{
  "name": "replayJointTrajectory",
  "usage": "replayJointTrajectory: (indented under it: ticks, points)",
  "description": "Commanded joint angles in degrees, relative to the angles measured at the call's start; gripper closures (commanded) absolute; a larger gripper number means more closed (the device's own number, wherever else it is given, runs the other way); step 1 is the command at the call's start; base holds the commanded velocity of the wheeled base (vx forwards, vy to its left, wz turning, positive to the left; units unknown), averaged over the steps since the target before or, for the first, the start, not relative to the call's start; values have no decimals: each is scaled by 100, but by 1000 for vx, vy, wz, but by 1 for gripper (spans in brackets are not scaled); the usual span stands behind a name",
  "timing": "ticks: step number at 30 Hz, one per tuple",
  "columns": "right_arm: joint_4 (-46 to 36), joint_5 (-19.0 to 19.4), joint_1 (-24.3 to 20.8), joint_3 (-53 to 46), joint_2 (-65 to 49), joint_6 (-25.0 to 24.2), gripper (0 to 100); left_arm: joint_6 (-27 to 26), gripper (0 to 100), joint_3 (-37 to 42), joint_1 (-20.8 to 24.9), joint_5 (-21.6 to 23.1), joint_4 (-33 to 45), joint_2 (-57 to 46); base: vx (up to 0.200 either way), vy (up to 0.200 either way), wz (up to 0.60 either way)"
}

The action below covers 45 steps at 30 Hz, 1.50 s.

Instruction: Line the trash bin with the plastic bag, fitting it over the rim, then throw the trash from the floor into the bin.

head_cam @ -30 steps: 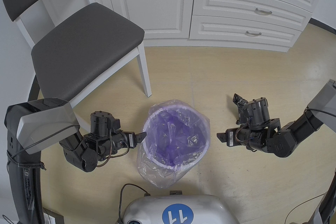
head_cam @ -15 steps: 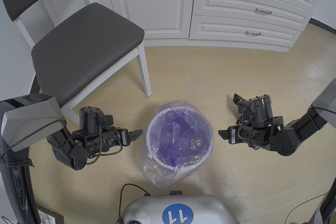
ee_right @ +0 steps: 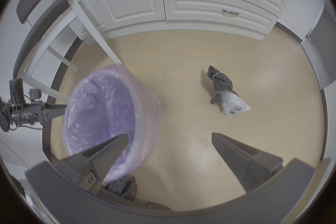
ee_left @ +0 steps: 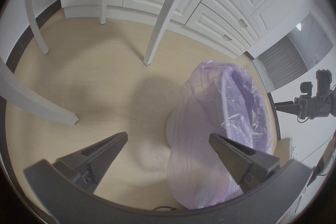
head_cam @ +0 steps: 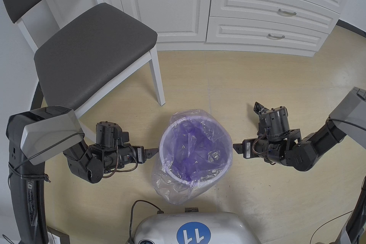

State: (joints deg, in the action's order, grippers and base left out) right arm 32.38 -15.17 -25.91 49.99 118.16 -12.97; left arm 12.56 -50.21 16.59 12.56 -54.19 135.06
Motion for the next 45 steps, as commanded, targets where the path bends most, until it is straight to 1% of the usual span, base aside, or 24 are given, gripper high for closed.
replayJointTrajectory:
  ticks: [1,2,3,6,9,11,12,13,19,21,23,24,31,33,35,37,38,41,45]
  points:
    - [454,-48,-169,256,567,-250,0,19,0,-375,-7,-16,163,337,0,0,0]
    - [454,-48,-169,256,567,-250,0,19,0,-375,-7,-16,163,337,0,0,0]
    - [875,-74,-292,300,726,-417,0,19,0,-533,20,-25,180,451,0,0,0]
    - [1209,-74,-459,467,954,-452,0,28,0,-692,81,-52,198,583,0,0,0]
    - [1218,-136,-556,793,1235,-470,0,19,0,-692,99,-131,198,627,0,0,0]
    - [1218,-285,-582,986,1446,-443,0,19,0,-674,99,-131,198,618,0,0,0]
    - [1218,-285,-582,986,1446,-443,0,19,0,-674,99,-131,198,618,0,0,0]
    - [1218,-417,-600,1135,1631,-434,0,19,0,-665,90,-131,198,592,0,0,0]
    - [1227,-514,-661,1232,1754,-434,0,19,0,-665,99,-131,189,609,0,0,0]
    - [1218,-707,-661,1276,1780,-399,0,19,0,-674,99,-131,189,609,0,0,0]
    - [1183,-1024,-600,1311,1754,-311,0,19,0,-656,99,-131,189,583,0,0,0]
    - [1165,-1085,-574,1302,1710,-250,0,10,0,-639,107,-131,189,565,0,0,0]
    - [1095,-1085,-345,1162,1174,-171,0,10,0,-604,143,-131,189,521,0,0,0]
    - [1086,-1067,-310,1127,1121,-171,0,10,0,-604,143,-131,189,513,0,0,0]
    - [981,-1059,-178,1091,1007,-144,0,10,0,-604,143,-131,189,513,0,0,0]
    - [981,-1059,-178,1091,1007,-144,0,10,0,-604,143,-131,189,513,0,0,0]
    - [823,-944,-46,1100,928,-136,0,10,0,-604,143,-131,189,513,0,0,0]
    - [761,-777,42,1100,901,-136,0,10,0,-604,143,-131,189,513,0,0,0]
    - [761,-716,68,1091,893,-136,0,10,0,-604,143,-131,180,513,0,0,0]
